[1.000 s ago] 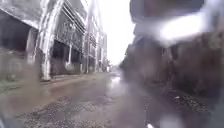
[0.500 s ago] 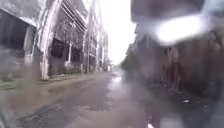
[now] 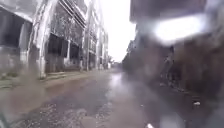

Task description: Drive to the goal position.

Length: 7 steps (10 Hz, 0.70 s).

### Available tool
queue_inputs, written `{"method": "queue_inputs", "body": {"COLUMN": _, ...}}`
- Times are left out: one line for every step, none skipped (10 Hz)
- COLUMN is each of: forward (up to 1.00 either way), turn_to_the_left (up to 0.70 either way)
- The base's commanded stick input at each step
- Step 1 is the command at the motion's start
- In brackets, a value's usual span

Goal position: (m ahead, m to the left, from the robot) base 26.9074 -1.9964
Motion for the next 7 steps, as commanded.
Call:
{"method": "queue_inputs", "body": {"forward": 0.5, "turn_to_the_left": 0.02}}
{"method": "queue_inputs", "body": {"forward": 0.5, "turn_to_the_left": 0.02}}
{"method": "queue_inputs", "body": {"forward": 0.5, "turn_to_the_left": 0.02}}
{"method": "queue_inputs", "body": {"forward": 0.5, "turn_to_the_left": 0.02}}
{"method": "queue_inputs", "body": {"forward": 0.5, "turn_to_the_left": 0.02}}
{"method": "queue_inputs", "body": {"forward": 0.5, "turn_to_the_left": 0.02}}
{"method": "queue_inputs", "body": {"forward": 0.5, "turn_to_the_left": 0.02}}
